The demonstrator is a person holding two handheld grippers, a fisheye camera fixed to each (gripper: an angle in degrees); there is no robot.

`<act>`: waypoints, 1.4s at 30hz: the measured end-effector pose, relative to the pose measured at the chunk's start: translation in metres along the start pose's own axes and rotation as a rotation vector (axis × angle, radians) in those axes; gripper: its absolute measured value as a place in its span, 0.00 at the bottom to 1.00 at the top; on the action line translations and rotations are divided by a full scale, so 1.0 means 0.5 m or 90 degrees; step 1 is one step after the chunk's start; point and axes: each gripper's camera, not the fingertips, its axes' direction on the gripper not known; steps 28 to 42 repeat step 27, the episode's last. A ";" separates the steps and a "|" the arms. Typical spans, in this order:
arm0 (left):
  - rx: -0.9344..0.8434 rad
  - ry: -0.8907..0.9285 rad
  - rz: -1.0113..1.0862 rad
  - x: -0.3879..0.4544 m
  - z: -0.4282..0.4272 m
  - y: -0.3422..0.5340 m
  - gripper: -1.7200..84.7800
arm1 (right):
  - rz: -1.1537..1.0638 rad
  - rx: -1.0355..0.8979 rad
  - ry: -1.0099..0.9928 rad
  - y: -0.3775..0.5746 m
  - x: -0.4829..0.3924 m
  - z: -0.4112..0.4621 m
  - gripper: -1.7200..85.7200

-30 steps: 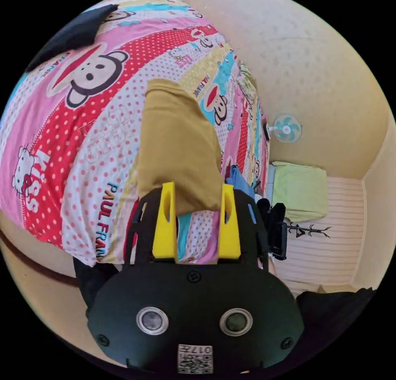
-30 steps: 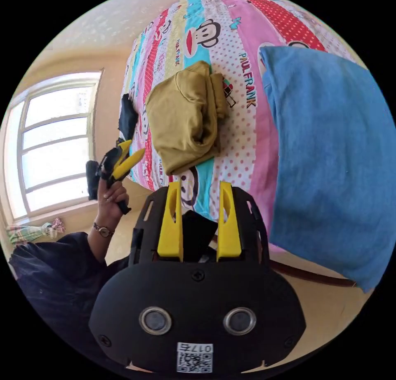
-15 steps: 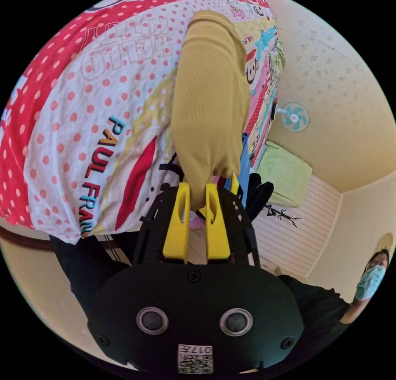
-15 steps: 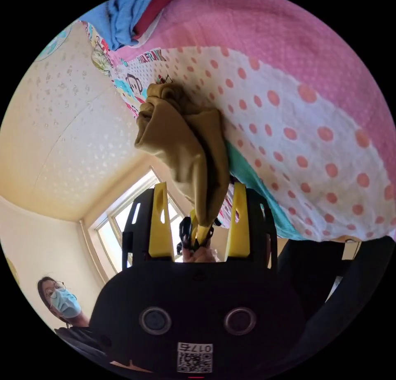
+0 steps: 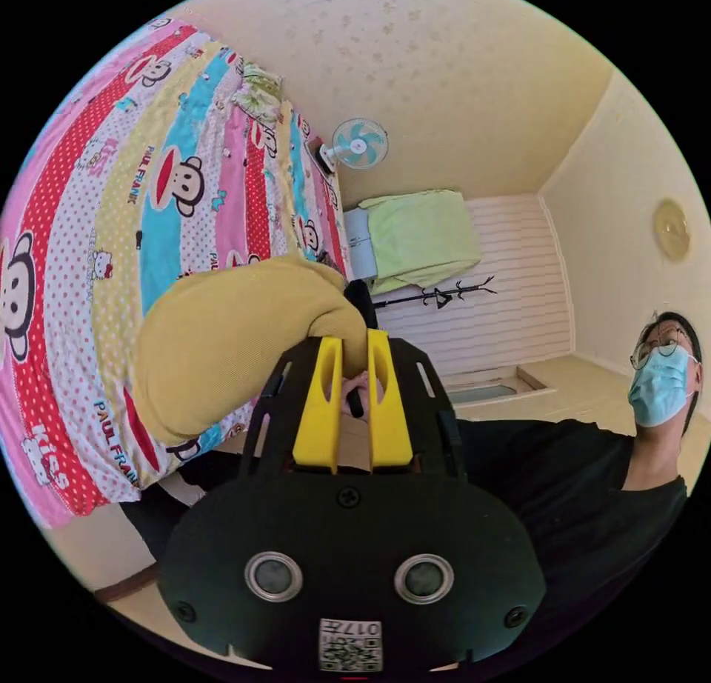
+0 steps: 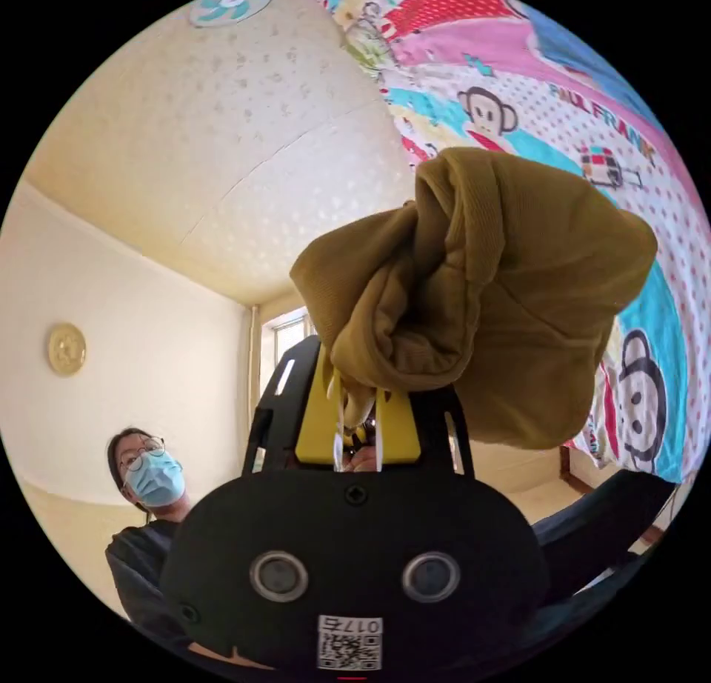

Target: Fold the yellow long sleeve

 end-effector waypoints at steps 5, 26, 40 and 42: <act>-0.038 0.049 0.113 0.190 0.094 -0.048 0.09 | -0.134 0.005 -0.079 -0.009 -0.168 -0.077 0.07; -0.026 -0.446 -0.860 -0.254 -0.182 0.576 0.01 | 0.222 -0.060 0.840 0.069 0.346 -0.645 0.03; 0.009 -0.425 -0.909 -0.242 -0.202 0.623 0.01 | 0.272 -0.201 0.936 0.059 0.411 -0.621 0.03; 0.009 -0.425 -0.909 -0.242 -0.202 0.623 0.01 | 0.272 -0.201 0.936 0.059 0.411 -0.621 0.03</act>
